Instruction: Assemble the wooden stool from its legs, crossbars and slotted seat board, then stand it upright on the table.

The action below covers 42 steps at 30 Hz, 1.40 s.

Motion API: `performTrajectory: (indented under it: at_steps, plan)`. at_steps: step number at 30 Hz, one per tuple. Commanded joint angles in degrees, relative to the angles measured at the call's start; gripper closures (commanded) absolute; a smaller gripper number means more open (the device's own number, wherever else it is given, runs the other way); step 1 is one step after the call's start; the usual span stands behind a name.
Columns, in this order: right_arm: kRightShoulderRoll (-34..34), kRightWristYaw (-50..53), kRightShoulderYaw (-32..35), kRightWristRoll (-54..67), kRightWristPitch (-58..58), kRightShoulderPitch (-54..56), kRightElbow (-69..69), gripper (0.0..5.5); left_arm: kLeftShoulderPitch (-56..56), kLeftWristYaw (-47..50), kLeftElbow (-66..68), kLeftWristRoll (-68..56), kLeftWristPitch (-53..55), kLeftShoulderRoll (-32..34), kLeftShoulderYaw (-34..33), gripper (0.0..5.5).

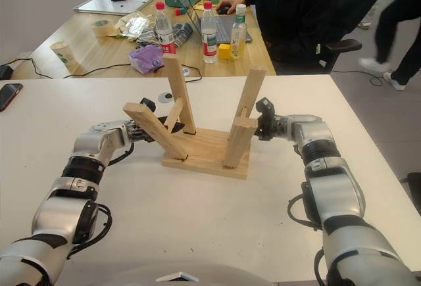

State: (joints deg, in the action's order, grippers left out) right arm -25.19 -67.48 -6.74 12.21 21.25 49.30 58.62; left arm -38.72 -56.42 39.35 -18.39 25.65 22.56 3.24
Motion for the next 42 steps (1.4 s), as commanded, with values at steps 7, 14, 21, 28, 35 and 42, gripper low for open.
performTrajectory:
  at_steps: [7,14,21,28,35,42]
  plan:
    - [2.25,-0.29,-0.61,-4.13,-2.41,1.19,2.63,4.22,-2.99,-5.49,7.61,4.34,-5.32,-0.35,0.75,3.13]
    - [1.93,-4.13,-1.62,-5.37,-2.85,-0.91,-0.51,4.24,16.19,-1.09,-30.33,-0.86,15.16,3.41,2.61,3.13]
    - [-1.17,-13.09,-3.39,-5.87,-0.04,-5.87,-9.17,4.24,29.39,9.89,-64.71,-10.69,36.34,2.34,-1.31,3.13]
    - [-0.96,-12.15,-2.36,-5.71,0.49,-7.35,-12.48,4.24,30.39,7.42,-62.99,-8.27,33.31,16.24,-6.78,3.13]
    - [0.0,-11.56,-2.9,-5.74,0.31,-6.81,-12.91,4.24,27.42,4.39,-51.88,-7.39,26.73,18.78,-5.29,3.13]
    - [0.36,-12.23,-3.31,-5.76,0.15,-5.66,-12.35,4.24,12.83,3.68,-25.36,-2.63,10.74,13.68,-4.06,3.13]
